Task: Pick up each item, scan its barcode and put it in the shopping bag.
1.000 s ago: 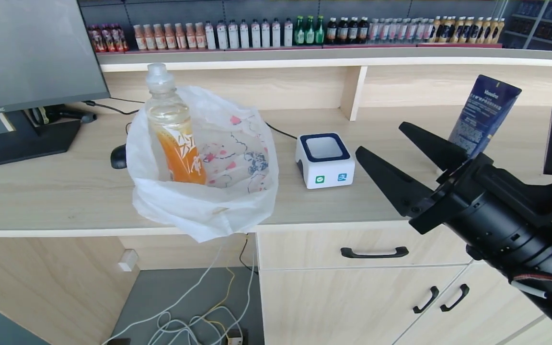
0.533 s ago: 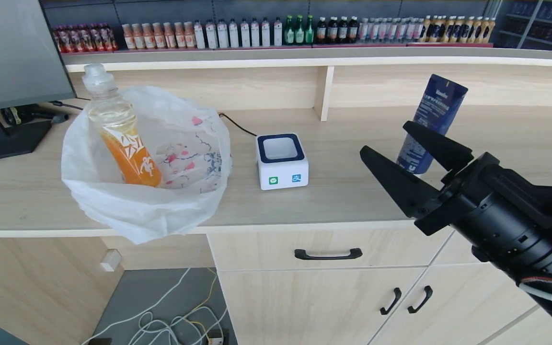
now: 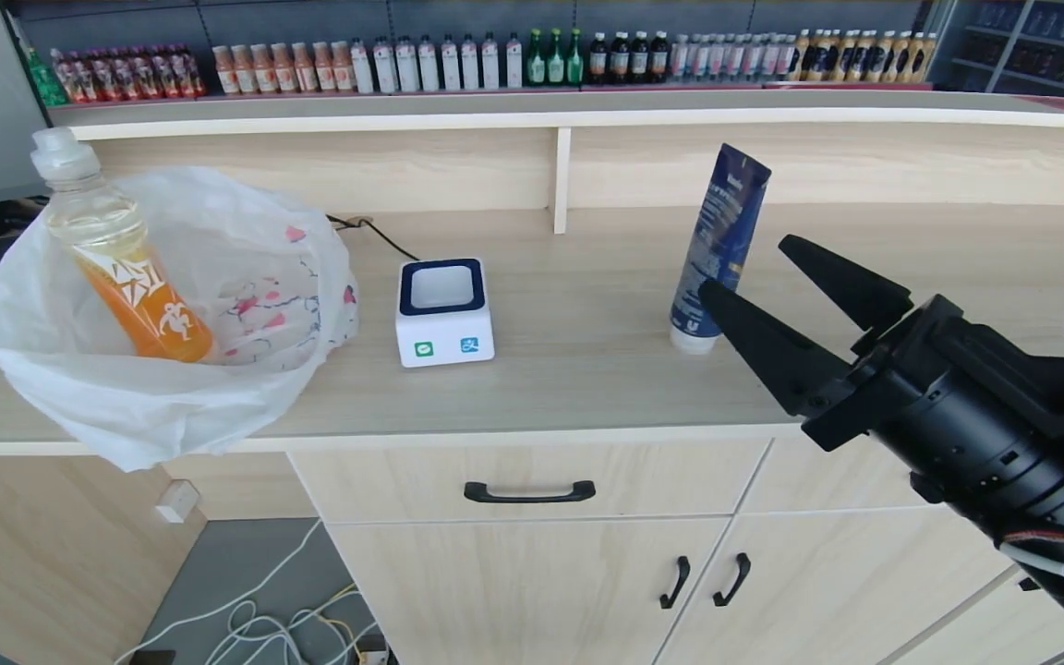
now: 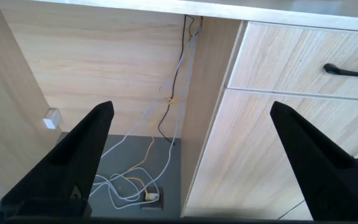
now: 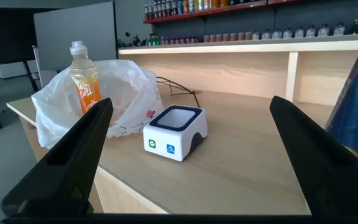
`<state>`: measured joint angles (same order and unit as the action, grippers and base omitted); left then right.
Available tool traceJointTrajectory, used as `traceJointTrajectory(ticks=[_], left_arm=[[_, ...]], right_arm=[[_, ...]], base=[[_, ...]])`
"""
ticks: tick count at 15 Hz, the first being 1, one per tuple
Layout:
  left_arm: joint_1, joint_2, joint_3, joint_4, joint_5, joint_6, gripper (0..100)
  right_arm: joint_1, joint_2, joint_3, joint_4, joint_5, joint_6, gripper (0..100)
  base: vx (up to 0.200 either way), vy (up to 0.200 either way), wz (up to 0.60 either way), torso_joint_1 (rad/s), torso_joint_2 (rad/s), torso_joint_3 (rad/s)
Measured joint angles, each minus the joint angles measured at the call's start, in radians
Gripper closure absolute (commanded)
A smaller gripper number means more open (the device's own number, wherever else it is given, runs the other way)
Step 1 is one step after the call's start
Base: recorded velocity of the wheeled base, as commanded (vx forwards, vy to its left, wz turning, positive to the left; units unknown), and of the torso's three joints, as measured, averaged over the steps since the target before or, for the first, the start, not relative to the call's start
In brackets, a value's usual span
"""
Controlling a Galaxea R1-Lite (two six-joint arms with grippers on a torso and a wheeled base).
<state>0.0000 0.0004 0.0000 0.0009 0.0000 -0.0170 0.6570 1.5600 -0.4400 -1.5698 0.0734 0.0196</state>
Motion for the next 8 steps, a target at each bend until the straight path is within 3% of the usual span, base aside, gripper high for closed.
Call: traceJointTrajectory(ticks=[1,8], left_arm=[[0.0,0.0,0.0,0.001,0.0,0.0,0],[-0.001,0.0,0.0,-0.001,0.0,0.016,0]], right_arm=[[-0.005,0.002,0.002,0.0,0.0,-0.004,0],[-0.053,0.056,-0.02,0.001,-0.039,-0.057,0]], base=[[0.0,-0.2,0.0,0.002,0.0,0.002],[0.0,0.0,0.0,0.0,0.0,0.0]])
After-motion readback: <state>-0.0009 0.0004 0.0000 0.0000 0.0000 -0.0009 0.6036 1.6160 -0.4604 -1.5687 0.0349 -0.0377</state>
